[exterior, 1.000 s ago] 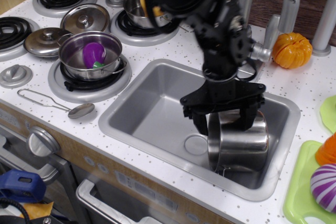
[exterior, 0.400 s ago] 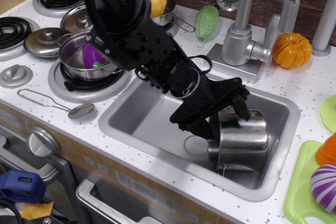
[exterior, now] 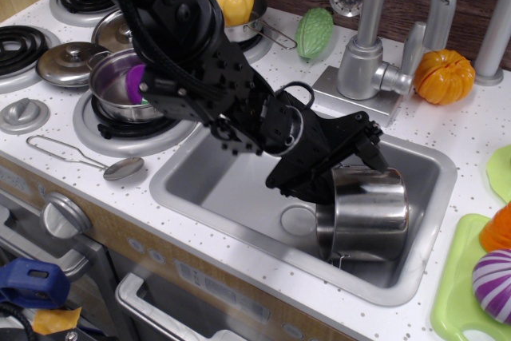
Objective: Flip pot upright in sink
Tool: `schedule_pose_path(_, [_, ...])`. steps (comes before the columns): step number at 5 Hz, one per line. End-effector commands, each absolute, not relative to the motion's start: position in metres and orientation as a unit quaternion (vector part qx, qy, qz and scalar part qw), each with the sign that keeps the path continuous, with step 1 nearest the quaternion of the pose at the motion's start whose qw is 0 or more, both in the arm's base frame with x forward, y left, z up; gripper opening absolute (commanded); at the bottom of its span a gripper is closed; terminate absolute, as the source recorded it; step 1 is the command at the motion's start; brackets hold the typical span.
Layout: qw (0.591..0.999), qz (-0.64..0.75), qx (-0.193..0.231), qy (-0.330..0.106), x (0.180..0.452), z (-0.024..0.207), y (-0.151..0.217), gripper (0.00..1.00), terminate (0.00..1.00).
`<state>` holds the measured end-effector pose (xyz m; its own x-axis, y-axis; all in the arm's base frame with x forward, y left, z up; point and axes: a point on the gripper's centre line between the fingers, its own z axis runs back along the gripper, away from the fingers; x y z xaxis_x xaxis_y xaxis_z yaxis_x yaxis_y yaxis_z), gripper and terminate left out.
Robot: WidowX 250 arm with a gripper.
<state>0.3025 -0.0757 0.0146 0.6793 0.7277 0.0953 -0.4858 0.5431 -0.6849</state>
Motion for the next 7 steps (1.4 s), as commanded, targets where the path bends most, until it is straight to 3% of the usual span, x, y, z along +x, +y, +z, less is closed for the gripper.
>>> schedule_pose_path(1, [0.837, 0.357, -0.354, -0.216, 0.3084, 0.0218, -0.0841, 1.00, 0.00])
schedule_pose_path(2, [0.820, 0.367, -0.379, -0.222, 0.3093, 0.0217, -0.0858, 1.00, 0.00])
schedule_pose_path(3, [0.819, 0.367, -0.377, -0.227, 0.3099, 0.0226, -0.0878, 0.00, 0.00])
schedule_pose_path(6, [0.799, 0.363, -0.418, -0.234, 0.3097, 0.0254, -0.0796, 0.00, 0.00])
schedule_pose_path(7, [0.837, 0.345, -0.364, -0.219, 0.3102, 0.0276, -0.0803, 0.00, 0.00])
